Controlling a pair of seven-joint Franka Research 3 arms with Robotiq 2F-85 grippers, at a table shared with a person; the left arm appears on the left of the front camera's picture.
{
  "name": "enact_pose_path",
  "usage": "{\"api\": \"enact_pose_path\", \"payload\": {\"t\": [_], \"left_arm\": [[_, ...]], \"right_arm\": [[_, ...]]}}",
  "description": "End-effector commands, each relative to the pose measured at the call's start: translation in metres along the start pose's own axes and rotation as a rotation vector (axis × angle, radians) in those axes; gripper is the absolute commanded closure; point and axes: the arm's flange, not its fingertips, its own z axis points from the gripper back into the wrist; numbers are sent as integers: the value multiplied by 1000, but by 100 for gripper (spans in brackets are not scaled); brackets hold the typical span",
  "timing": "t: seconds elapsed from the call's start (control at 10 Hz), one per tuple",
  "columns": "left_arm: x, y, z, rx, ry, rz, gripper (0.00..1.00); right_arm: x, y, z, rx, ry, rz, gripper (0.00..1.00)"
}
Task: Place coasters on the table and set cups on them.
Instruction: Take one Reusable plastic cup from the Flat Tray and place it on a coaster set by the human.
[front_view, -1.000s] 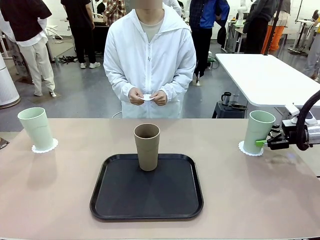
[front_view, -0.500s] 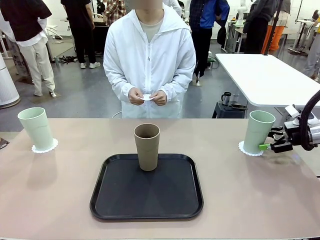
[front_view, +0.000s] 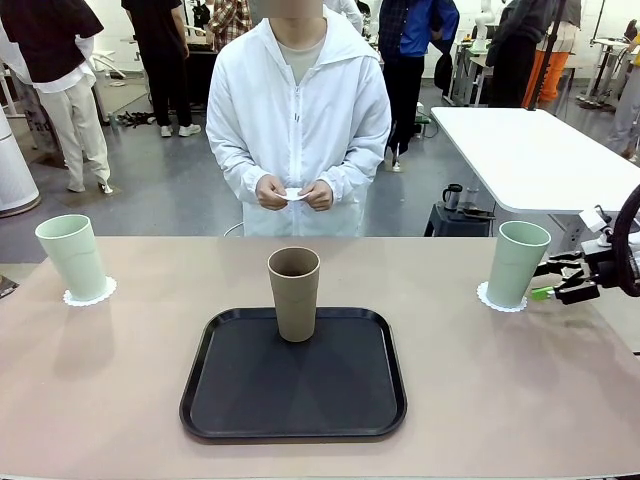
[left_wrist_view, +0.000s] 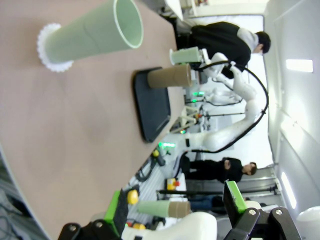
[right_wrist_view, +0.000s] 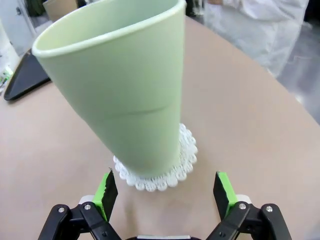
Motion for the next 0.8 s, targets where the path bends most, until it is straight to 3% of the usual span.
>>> {"api": "enact_pose_path", "payload": {"t": [0.0, 0.1, 0.5, 0.7], "left_arm": [[-1, -2, 1, 4, 0, 4, 0], [-1, -2, 1, 4, 0, 4, 0], [-1, -2, 1, 4, 0, 4, 0], [-1, -2, 1, 4, 0, 4, 0]], "right_arm": [[17, 28, 28, -97, 148, -71, 0], [25, 39, 47, -144, 217, -116, 0], [98, 94, 84, -341, 308, -383, 0], [142, 111, 97, -452, 321, -413, 0]]}}
